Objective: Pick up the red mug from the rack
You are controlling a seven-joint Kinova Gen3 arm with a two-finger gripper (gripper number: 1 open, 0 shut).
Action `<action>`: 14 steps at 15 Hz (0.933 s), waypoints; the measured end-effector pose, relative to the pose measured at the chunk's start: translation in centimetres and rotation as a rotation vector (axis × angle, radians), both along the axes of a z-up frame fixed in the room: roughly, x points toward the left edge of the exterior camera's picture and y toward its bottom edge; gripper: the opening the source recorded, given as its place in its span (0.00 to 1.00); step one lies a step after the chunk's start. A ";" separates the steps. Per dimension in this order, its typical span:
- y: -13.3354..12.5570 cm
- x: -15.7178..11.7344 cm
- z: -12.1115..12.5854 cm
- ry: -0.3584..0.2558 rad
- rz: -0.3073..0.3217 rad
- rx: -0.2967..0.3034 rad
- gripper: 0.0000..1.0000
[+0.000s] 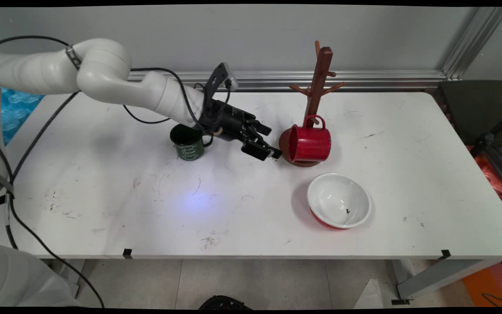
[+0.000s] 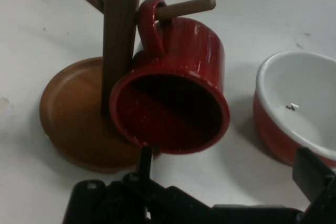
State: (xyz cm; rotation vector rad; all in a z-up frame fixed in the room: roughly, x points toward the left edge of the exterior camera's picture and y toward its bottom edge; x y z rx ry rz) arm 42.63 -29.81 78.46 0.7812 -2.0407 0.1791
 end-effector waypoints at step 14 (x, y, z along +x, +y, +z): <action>-2.3 -3.5 -2.7 0.077 0.049 0.021 1.00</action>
